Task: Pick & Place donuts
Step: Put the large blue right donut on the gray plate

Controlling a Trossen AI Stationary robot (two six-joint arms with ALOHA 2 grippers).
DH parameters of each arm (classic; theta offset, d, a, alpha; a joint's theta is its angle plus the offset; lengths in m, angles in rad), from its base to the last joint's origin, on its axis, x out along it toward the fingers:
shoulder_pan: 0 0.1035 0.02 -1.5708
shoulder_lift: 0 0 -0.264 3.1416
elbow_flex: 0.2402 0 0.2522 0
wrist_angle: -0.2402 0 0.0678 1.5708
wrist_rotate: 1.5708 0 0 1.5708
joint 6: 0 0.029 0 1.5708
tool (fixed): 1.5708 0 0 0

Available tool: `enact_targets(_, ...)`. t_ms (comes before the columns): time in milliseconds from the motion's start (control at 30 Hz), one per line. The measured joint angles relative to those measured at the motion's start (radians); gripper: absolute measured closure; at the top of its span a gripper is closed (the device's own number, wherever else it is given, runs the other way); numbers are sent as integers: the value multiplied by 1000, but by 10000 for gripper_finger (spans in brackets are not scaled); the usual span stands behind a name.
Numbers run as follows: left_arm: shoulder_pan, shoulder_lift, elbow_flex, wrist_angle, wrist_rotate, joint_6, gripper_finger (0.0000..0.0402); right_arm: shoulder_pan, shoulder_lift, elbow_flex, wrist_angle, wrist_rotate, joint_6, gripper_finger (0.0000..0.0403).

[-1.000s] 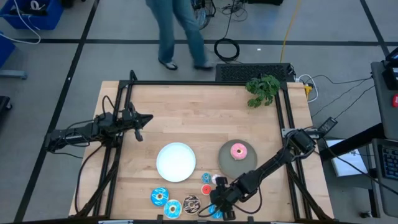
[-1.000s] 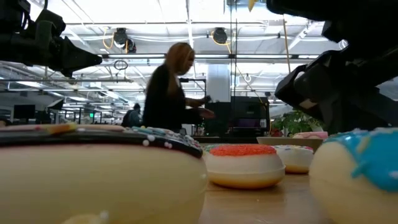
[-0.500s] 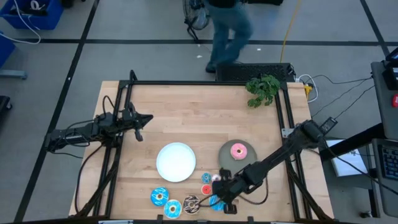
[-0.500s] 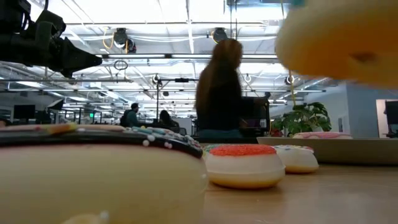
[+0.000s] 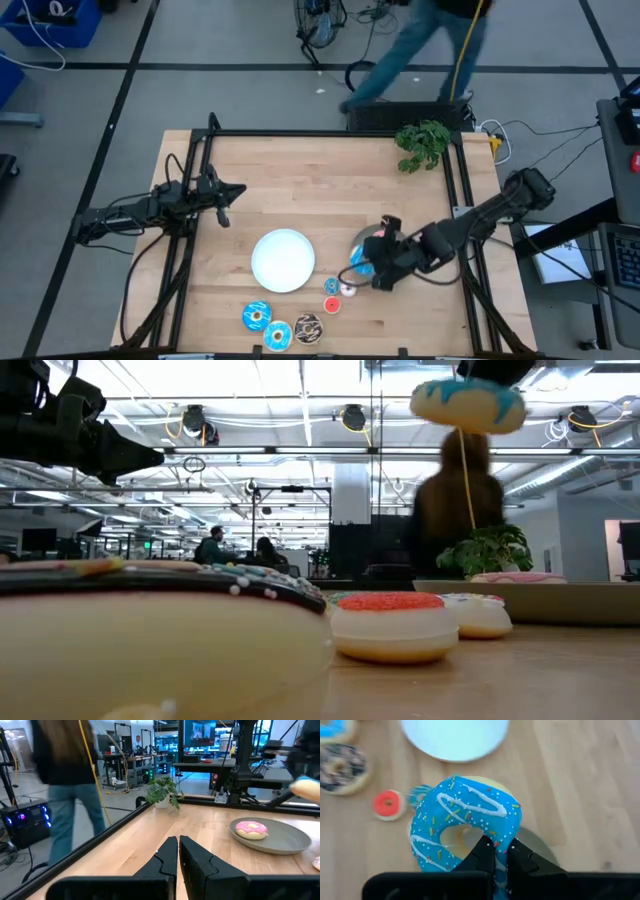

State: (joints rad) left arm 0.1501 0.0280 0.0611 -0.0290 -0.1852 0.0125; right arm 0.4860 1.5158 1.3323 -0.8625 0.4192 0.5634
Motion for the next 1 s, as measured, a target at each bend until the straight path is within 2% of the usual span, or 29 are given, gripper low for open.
enact_targets(67,0,0,0,-6,0,0,376,-31,0,0,-10,-10,-7,395)
enact_targets(167,0,0,0,-6,0,-3,376,-87,9,-10,-9,-88,-12,395)
enact_targets(300,0,0,0,-9,0,-14,376,-135,19,-86,16,-161,-44,395)
enact_targets(467,0,0,0,-26,0,-14,376,-160,20,-224,137,-236,-25,395)
enact_targets(567,0,0,0,-28,0,-11,376,-160,19,-286,293,-288,-21,395)
enact_targets(1000,0,0,0,-23,0,-14,376,-157,18,-412,429,-317,46,396)
